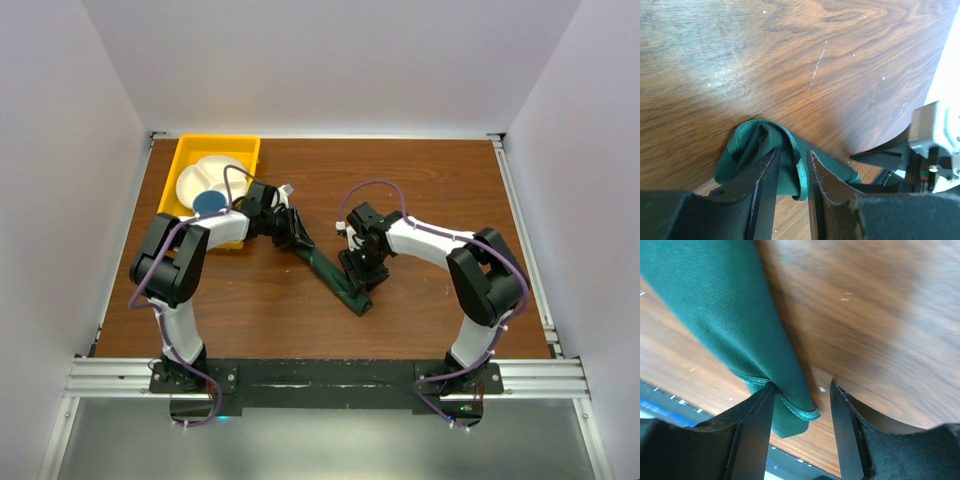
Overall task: Fold the napkin, place the utensils inside, and roll it up
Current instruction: Roll the napkin with the utensil
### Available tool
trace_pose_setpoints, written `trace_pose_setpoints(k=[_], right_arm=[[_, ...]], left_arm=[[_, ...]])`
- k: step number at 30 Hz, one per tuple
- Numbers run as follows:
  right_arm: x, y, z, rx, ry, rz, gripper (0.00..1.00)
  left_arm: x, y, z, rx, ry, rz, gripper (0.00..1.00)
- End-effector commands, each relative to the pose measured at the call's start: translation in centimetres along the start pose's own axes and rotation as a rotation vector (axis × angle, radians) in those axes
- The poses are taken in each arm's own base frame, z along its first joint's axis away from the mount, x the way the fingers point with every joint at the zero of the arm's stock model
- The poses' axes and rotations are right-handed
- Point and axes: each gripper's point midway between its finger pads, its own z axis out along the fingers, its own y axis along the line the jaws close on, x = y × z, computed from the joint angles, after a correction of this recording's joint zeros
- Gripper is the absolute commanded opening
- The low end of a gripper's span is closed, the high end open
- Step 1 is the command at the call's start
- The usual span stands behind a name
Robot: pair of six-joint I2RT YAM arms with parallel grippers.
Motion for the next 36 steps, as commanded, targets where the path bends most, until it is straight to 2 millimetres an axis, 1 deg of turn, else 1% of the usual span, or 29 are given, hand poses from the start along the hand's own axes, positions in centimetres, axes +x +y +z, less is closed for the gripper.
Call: trace_pose_setpoints(k=[1, 2, 3, 4, 6, 7, 8, 9, 10, 11, 12, 13, 14, 15, 16, 17, 18, 20, 21, 22, 23, 25, 27, 30, 33, 34, 36], right_arm=[[-1.3, -1.0, -2.5, 0.136, -0.086, -0.041, 0.56], [-1.6, -0.3, -2.9, 0.128, -0.105, -0.068, 0.58], [-2.6, 0.4, -4.1, 0.119, -0.153, -0.085, 0.60], [-3.1, 0.6, -4.6, 0.125, -0.178, -0.099, 0.66], [-4.3, 1.3, -5.7, 0.138, -0.231, -0.152, 0.73], [-4.8, 1.5, -5.8, 0.138, -0.248, -0.169, 0.77], [-5.6, 1.9, -6.2, 0.140, -0.266, -0.204, 0.77], [-5.9, 2.2, -6.2, 0.146, -0.268, -0.224, 0.77], [-6.1, 2.6, -5.6, 0.162, -0.256, -0.264, 0.78], [-6.8, 3.4, -5.9, 0.155, -0.273, -0.287, 0.78], [-7.2, 3.6, -5.6, 0.177, -0.278, -0.308, 0.78], [-7.2, 4.2, -4.8, 0.195, -0.263, -0.339, 0.78], [-8.1, 4.2, -4.9, 0.235, -0.282, -0.348, 0.78], [-8.3, 4.2, -4.7, 0.260, -0.285, -0.358, 0.78], [-8.4, 4.9, -4.4, 0.269, -0.285, -0.378, 0.77], [-8.9, 4.8, -4.0, 0.294, -0.285, -0.379, 0.76], [-9.2, 5.2, -3.8, 0.298, -0.294, -0.387, 0.73], [-9.2, 5.9, -2.8, 0.298, -0.286, -0.408, 0.72], [-9.4, 6.0, -2.5, 0.310, -0.287, -0.411, 0.72], [-9.2, 6.5, -2.1, 0.309, -0.282, -0.429, 0.72], [-9.1, 6.4, -1.4, 0.317, -0.268, -0.435, 0.72], [-8.9, 6.6, -0.9, 0.342, -0.262, -0.451, 0.73], [-8.8, 6.2, -0.2, 0.375, -0.251, -0.459, 0.73], [-8.8, 5.7, 0.4, 0.418, -0.245, -0.464, 0.72], [-8.9, 5.1, 0.8, 0.454, -0.248, -0.448, 0.68], [-8.9, 4.6, 0.9, 0.478, -0.250, -0.442, 0.66], [-8.8, 4.5, 1.3, 0.484, -0.248, -0.435, 0.63]], left_arm=[[-2.1, -0.5, -0.8, -0.039, -0.043, 0.050, 0.33], [-2.1, -0.8, -1.2, -0.044, -0.044, 0.048, 0.33], [-2.7, -1.4, -1.5, -0.041, -0.058, 0.056, 0.34], [-3.0, -1.7, -1.8, -0.044, -0.065, 0.059, 0.34], [-3.6, -2.4, -2.8, -0.058, -0.085, 0.059, 0.36], [-3.6, -2.4, -3.3, -0.075, -0.084, 0.045, 0.36], [-4.1, -2.6, -4.2, -0.082, -0.108, 0.042, 0.36], [-4.3, -2.8, -4.8, -0.082, -0.120, 0.040, 0.36], [-4.3, -2.7, -5.3, -0.092, -0.123, 0.029, 0.36], [-4.9, -2.9, -6.6, -0.095, -0.157, 0.029, 0.36], [-4.9, -2.7, -7.1, -0.100, -0.165, 0.022, 0.37], [-4.9, -2.6, -7.8, -0.106, -0.173, 0.017, 0.37], [-5.4, -2.6, -9.0, -0.105, -0.208, 0.014, 0.37], [-5.1, -2.1, -9.5, -0.109, -0.210, 0.003, 0.38], [-5.1, -1.9, -10.1, -0.112, -0.217, -0.004, 0.38], [-5.1, -1.6, -11.0, -0.108, -0.232, -0.014, 0.38], [-5.0, -1.5, -11.4, -0.104, -0.237, -0.018, 0.38], [-4.8, -1.0, -12.5, -0.098, -0.251, -0.025, 0.38], [-4.8, -1.0, -12.7, -0.095, -0.254, -0.028, 0.38], [-4.7, -0.9, -12.9, -0.095, -0.255, -0.027, 0.38], [-4.4, -1.0, -13.0, -0.088, -0.253, -0.025, 0.38], [-4.2, -1.0, -13.1, -0.081, -0.252, -0.025, 0.38], [-4.0, -1.1, -13.1, -0.074, -0.249, -0.028, 0.38], [-4.1, -1.4, -13.2, -0.063, -0.251, -0.027, 0.38], [-4.1, -1.5, -13.1, -0.054, -0.250, -0.028, 0.38], [-4.2, -1.6, -13.1, -0.052, -0.250, -0.024, 0.38], [-4.2, -1.6, -13.1, -0.050, -0.247, -0.025, 0.38]])
